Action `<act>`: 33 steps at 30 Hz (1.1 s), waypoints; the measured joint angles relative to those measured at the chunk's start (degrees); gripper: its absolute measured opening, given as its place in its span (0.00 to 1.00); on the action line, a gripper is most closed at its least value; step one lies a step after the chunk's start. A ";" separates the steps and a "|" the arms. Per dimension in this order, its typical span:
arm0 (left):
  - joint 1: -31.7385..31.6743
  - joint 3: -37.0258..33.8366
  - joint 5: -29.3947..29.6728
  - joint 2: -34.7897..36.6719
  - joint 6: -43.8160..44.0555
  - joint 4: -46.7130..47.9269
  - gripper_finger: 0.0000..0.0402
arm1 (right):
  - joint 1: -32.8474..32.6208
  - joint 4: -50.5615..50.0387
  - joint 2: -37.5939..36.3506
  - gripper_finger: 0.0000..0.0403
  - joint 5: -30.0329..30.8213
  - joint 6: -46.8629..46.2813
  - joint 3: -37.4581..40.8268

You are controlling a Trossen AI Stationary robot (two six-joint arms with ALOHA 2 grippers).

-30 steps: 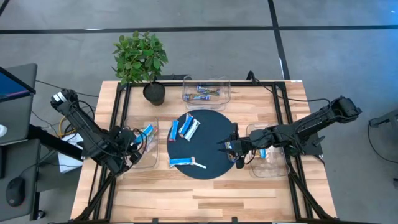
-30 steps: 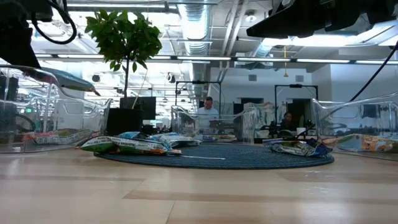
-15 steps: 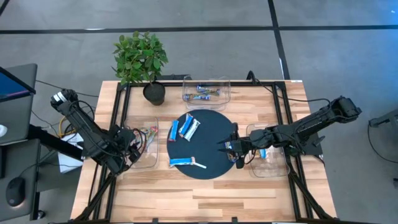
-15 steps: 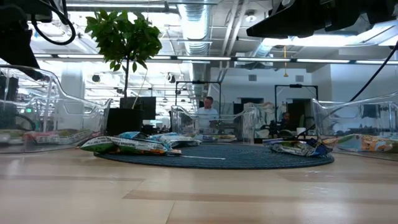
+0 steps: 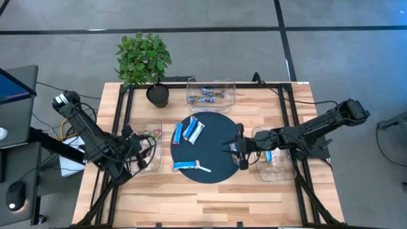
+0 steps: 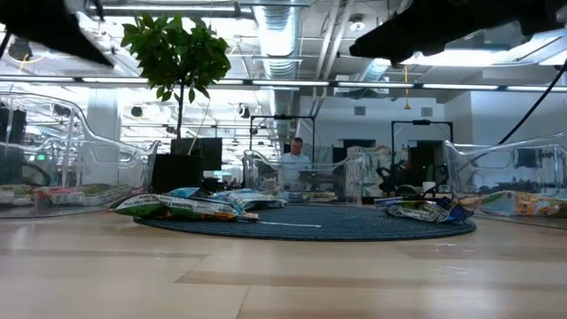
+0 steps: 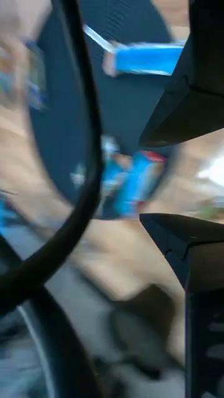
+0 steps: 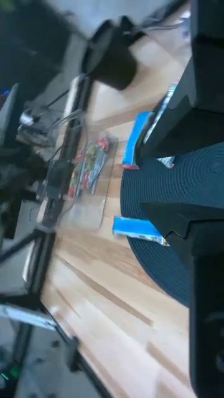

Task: Pick and place Granola Bars by type
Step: Put the top right orange granola bar into the right transparent bin

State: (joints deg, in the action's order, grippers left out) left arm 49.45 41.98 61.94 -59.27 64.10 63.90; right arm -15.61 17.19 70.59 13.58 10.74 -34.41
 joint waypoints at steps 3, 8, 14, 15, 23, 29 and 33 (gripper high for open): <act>1.50 0.00 8.38 -0.98 -12.16 -7.27 0.44 | 2.05 0.00 0.00 0.29 0.33 -6.73 0.00; 4.23 0.00 15.66 -4.74 -19.83 -9.34 0.44 | 5.24 0.38 0.85 0.29 5.29 -17.91 -0.01; 7.17 -1.95 15.82 -10.57 -21.26 -8.85 0.44 | 5.58 -0.23 7.06 0.29 8.81 -26.04 -0.83; 7.35 -2.14 15.86 -11.34 -22.06 -8.88 0.44 | 5.57 -0.46 8.09 0.29 8.89 -27.34 -1.27; 8.20 -2.86 14.82 -13.05 -21.94 -6.64 0.44 | 5.59 -12.16 16.60 0.29 10.12 -35.32 -11.22; 8.05 -2.86 13.56 -13.03 -21.91 -6.49 0.44 | 5.75 -32.25 22.70 0.29 10.71 -43.63 -22.07; 8.02 -2.86 13.54 -13.00 -21.82 -6.36 0.44 | 5.74 -44.81 25.85 0.29 11.28 -54.87 -27.36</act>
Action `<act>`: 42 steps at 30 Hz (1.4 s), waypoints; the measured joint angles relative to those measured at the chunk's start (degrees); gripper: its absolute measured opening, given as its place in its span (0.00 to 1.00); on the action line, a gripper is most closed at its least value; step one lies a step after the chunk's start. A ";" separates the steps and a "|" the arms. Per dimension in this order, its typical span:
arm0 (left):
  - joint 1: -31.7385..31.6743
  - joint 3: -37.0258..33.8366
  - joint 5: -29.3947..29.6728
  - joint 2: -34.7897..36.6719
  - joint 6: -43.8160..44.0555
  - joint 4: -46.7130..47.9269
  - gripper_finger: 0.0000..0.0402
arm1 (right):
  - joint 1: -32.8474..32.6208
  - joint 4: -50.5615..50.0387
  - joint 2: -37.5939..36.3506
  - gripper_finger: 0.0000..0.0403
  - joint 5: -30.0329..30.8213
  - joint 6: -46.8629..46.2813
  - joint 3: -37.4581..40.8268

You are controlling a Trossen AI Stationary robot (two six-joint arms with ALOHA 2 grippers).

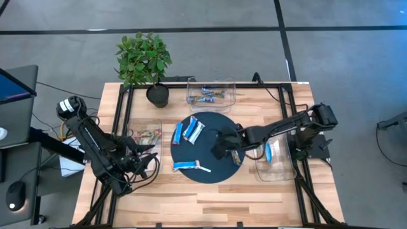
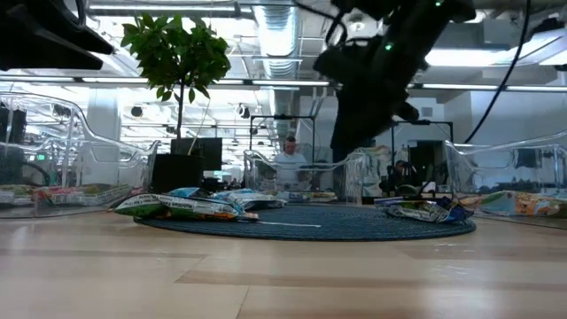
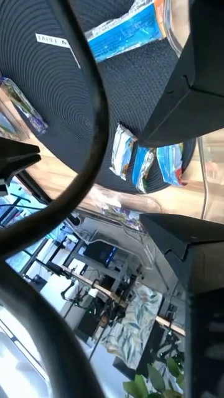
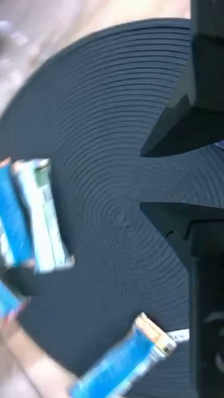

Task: Pick and place Granola Bars by type
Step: Put the top right orange granola bar into the right transparent bin

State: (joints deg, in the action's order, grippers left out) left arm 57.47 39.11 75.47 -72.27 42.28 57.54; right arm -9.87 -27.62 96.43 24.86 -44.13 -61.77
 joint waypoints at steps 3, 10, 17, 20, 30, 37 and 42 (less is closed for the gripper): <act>0.00 0.00 -0.21 0.00 0.44 0.00 0.44 | -0.44 -8.44 2.28 0.29 -0.20 -7.12 -2.42; -0.01 0.00 -1.43 0.02 1.05 -0.01 0.44 | -1.87 -18.10 6.89 0.29 -1.48 -14.37 -5.67; -0.09 0.00 -1.46 0.02 1.03 0.00 0.44 | -1.87 -14.38 7.09 0.29 0.92 -5.72 -5.80; -0.34 0.00 -0.89 0.02 1.01 0.00 0.44 | -0.81 -6.42 7.09 0.29 1.43 7.17 -5.80; -0.63 0.00 -0.34 0.02 0.98 0.06 0.44 | 3.38 18.78 7.09 0.29 -5.12 48.53 -5.86; -0.63 0.00 -0.65 0.04 1.01 0.50 0.44 | 7.29 26.13 13.20 0.29 -15.49 60.23 -6.02; -0.63 0.00 -0.83 0.04 1.03 0.63 0.44 | 7.85 26.18 18.13 0.29 -14.08 61.74 -8.06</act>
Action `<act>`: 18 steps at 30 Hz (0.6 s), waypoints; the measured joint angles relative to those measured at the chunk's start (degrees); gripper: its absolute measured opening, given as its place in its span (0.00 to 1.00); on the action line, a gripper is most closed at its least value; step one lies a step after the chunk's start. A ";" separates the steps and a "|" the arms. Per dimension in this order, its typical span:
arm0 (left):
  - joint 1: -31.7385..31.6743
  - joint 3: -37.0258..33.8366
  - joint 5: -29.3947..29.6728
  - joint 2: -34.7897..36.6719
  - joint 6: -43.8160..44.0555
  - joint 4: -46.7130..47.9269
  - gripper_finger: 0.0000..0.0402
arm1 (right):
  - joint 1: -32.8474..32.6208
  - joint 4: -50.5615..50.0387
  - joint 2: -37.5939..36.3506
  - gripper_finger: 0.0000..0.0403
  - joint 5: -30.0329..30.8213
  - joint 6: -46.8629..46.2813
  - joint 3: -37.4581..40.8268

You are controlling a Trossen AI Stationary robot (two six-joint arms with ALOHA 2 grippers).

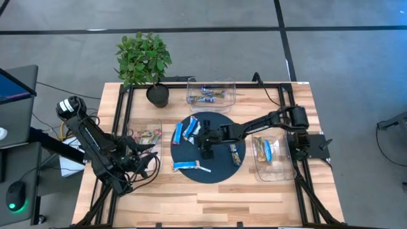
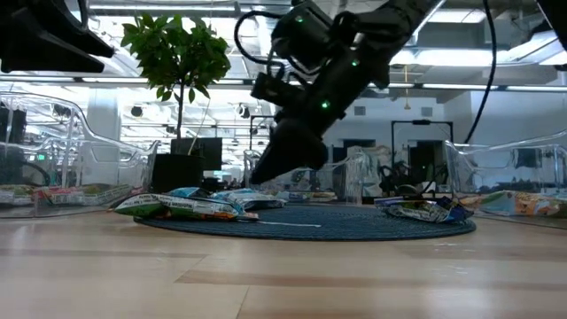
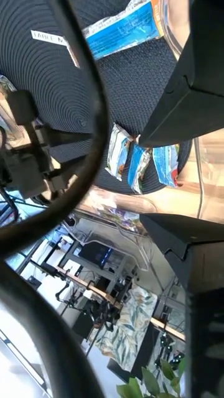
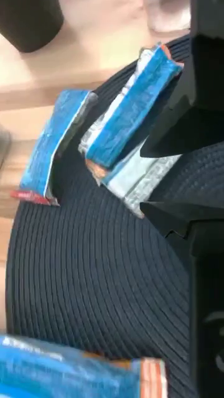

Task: Pick and place Granola Bars by type
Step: Put the top right orange granola bar into the right transparent bin

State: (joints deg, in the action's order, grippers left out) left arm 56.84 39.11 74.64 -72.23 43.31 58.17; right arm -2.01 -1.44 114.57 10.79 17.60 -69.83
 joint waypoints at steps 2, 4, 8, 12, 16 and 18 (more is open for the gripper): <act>0.00 0.00 0.00 0.00 0.00 0.00 0.44 | 0.01 -0.42 0.91 0.29 0.34 0.72 -1.66; 0.00 0.00 0.02 0.00 0.02 0.01 0.44 | -0.01 -0.99 1.70 0.30 0.36 1.99 -3.16; 0.00 0.00 0.03 0.00 0.15 0.00 0.44 | 0.48 -4.20 3.17 0.34 0.03 2.39 -5.98; 0.00 0.00 0.05 0.00 0.60 0.03 0.44 | 1.54 -3.92 3.54 0.43 -0.16 2.37 -6.83; 0.00 0.00 0.08 0.00 0.60 0.12 0.44 | 1.95 -4.11 3.86 0.54 -0.13 2.84 -7.01; 0.00 0.00 0.14 0.00 0.61 0.33 0.44 | 1.89 -4.89 3.98 0.58 -0.17 3.85 -6.95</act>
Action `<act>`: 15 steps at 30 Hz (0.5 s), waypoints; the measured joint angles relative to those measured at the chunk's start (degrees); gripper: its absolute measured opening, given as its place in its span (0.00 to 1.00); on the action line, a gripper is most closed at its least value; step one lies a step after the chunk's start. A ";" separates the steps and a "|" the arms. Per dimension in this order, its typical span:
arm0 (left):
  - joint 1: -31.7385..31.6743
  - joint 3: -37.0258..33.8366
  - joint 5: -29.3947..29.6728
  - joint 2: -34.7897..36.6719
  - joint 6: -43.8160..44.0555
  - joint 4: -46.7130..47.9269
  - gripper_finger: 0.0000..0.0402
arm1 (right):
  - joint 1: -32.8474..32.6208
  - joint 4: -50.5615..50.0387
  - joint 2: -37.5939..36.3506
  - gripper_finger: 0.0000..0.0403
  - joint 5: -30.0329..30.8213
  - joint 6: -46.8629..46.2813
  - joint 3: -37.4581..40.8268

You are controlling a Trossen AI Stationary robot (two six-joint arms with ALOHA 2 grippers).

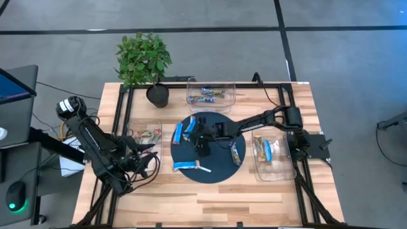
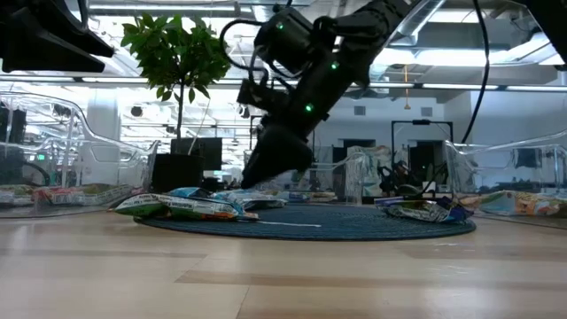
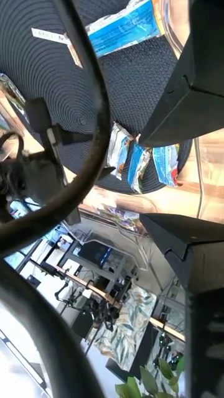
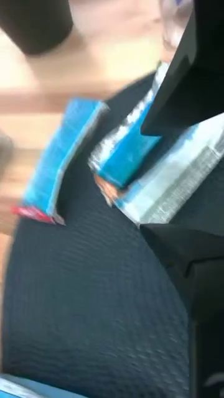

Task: Pick and place Granola Bars by type
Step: Put the top right orange granola bar into the right transparent bin

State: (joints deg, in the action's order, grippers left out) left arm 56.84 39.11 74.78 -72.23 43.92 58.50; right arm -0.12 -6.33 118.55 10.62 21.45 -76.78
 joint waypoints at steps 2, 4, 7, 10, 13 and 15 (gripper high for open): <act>0.00 0.00 0.02 0.00 0.00 0.03 0.44 | -0.02 -0.11 0.67 0.61 -0.01 1.40 0.07; 0.00 0.00 0.01 0.00 0.00 0.04 0.44 | -0.02 -0.40 1.00 0.62 -0.05 2.03 0.07; 0.00 0.00 0.02 0.00 0.02 0.04 0.44 | 0.28 0.02 1.00 0.62 -0.20 2.01 0.01; 0.00 0.00 0.02 0.00 0.22 0.04 0.44 | 0.77 -0.40 1.00 0.62 -0.65 1.31 0.01; 0.00 0.00 0.02 0.00 0.24 0.04 0.44 | 1.41 -0.71 1.00 0.62 -0.88 0.18 0.01; 0.00 0.00 0.02 0.00 0.24 0.05 0.44 | 1.98 -0.77 1.00 0.62 -2.64 -0.69 0.01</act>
State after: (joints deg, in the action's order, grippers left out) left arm 56.84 39.11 74.81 -72.23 44.16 58.55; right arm 1.85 -7.10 119.55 7.98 20.76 -76.77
